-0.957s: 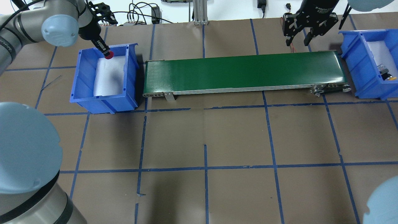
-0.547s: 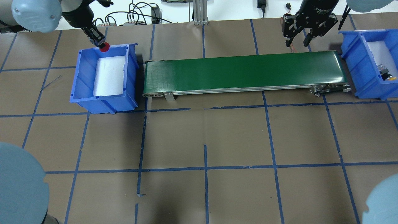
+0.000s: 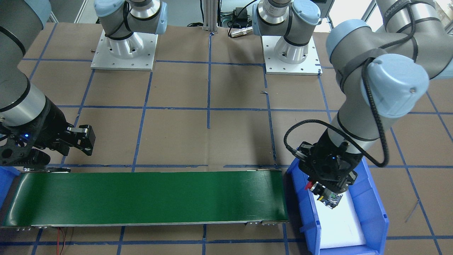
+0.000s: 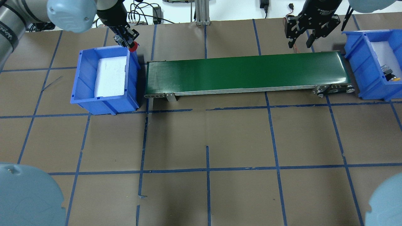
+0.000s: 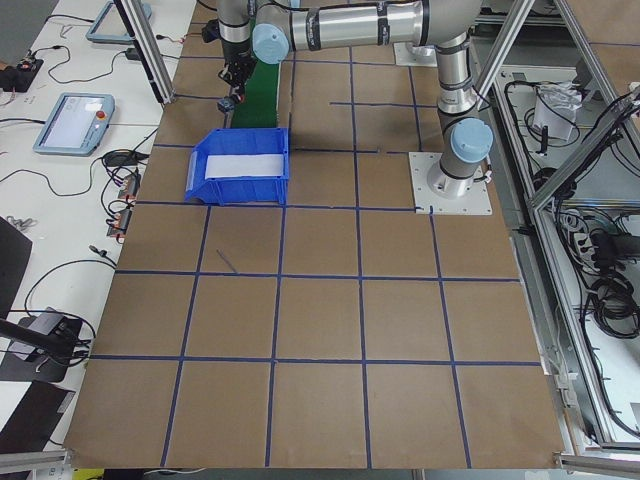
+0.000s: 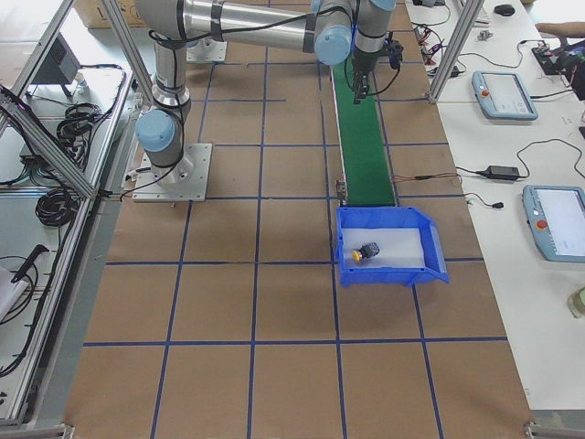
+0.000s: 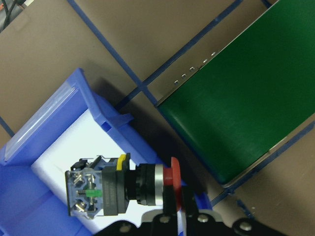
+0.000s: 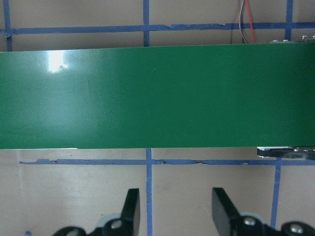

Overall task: Transport two buttons from left to right
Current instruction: 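Lower the red button onto the belt's near end and open the left gripper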

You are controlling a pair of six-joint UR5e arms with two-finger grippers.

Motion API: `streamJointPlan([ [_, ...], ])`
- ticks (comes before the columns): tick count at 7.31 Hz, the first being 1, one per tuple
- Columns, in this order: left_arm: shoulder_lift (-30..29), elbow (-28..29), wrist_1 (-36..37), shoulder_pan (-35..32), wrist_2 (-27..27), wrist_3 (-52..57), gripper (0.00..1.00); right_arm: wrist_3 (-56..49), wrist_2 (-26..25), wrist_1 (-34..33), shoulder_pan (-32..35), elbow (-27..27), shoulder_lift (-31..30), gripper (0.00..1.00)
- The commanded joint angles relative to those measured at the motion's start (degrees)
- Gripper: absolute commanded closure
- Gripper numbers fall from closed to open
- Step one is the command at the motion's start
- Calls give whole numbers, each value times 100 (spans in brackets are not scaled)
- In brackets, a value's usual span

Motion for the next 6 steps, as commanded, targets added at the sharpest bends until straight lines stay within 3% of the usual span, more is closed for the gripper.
streamJointPlan([
  [1, -172, -12, 41, -467, -45, -1006, 90, -5, 0, -52, 0, 142, -38, 41],
  [3, -566, -22, 224, -670, -72, -1640, 90, -5, 9, -114, 0, 222, -56, 41],
  [6, -1032, -21, 646, -820, -2, -1696, 90, -13, 0, -123, -9, 222, -47, 41],
])
